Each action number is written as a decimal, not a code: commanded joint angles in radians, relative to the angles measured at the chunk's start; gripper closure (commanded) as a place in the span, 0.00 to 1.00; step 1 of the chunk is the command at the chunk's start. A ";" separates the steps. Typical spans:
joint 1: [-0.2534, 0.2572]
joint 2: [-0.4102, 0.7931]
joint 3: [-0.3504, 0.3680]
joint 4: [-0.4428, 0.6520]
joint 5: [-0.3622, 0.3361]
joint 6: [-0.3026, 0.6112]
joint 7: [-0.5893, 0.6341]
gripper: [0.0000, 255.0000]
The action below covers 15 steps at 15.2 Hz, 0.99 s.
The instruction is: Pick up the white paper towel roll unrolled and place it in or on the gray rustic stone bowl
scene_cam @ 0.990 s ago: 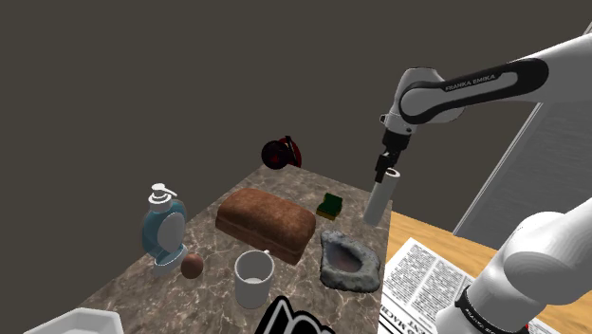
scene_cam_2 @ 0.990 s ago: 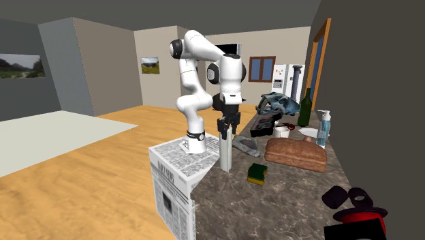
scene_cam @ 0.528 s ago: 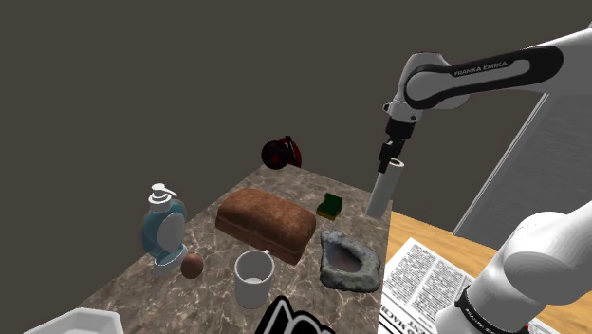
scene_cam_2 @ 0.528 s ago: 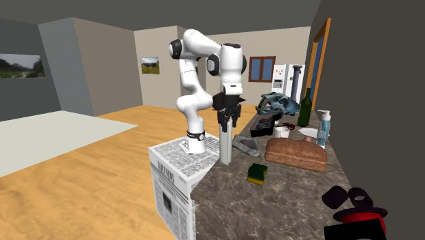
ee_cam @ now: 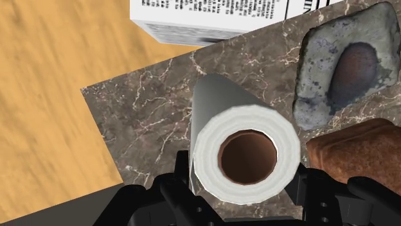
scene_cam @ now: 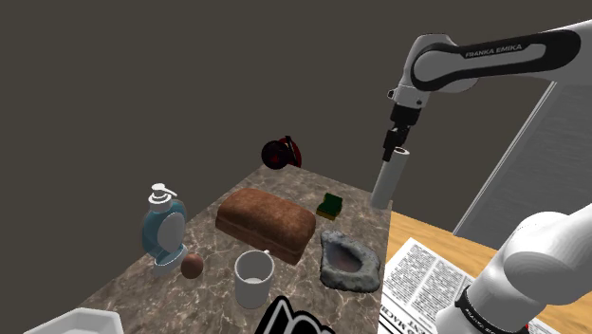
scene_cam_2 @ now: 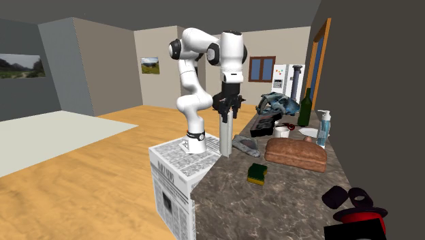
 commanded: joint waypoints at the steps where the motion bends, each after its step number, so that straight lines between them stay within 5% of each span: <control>1: 0.001 -0.008 0.002 0.019 0.000 -0.028 0.002 1.00; 15: 0.004 -0.010 0.010 0.199 0.005 -0.209 0.007 1.00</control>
